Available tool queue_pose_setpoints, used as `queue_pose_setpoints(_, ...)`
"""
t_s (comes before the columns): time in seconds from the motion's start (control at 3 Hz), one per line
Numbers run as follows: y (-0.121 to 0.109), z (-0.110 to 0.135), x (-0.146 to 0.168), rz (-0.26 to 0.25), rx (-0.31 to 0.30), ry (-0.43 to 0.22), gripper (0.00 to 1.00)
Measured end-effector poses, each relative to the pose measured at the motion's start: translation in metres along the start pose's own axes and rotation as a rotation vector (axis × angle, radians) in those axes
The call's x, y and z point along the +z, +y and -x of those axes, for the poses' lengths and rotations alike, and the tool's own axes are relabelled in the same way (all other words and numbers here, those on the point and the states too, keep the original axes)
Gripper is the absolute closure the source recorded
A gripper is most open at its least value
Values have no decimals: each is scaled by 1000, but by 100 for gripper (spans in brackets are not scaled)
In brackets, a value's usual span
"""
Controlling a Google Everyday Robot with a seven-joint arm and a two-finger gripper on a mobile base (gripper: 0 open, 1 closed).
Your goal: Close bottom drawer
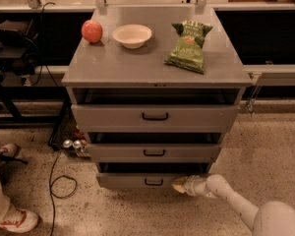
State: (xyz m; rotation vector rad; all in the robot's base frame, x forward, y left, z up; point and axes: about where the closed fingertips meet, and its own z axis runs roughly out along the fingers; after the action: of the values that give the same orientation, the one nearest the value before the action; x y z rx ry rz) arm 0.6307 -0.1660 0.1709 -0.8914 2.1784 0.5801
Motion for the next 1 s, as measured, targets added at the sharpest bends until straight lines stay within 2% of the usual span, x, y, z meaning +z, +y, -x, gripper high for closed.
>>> queue_pose_setpoints(0.33,-9,10,3,-8,-13,-27,100)
queue_pose_setpoints(0.67,-6,9,-3,-17,-16,-27,100)
queue_pose_setpoints(1.0,-7,-9,-52,-86,-1,16,100)
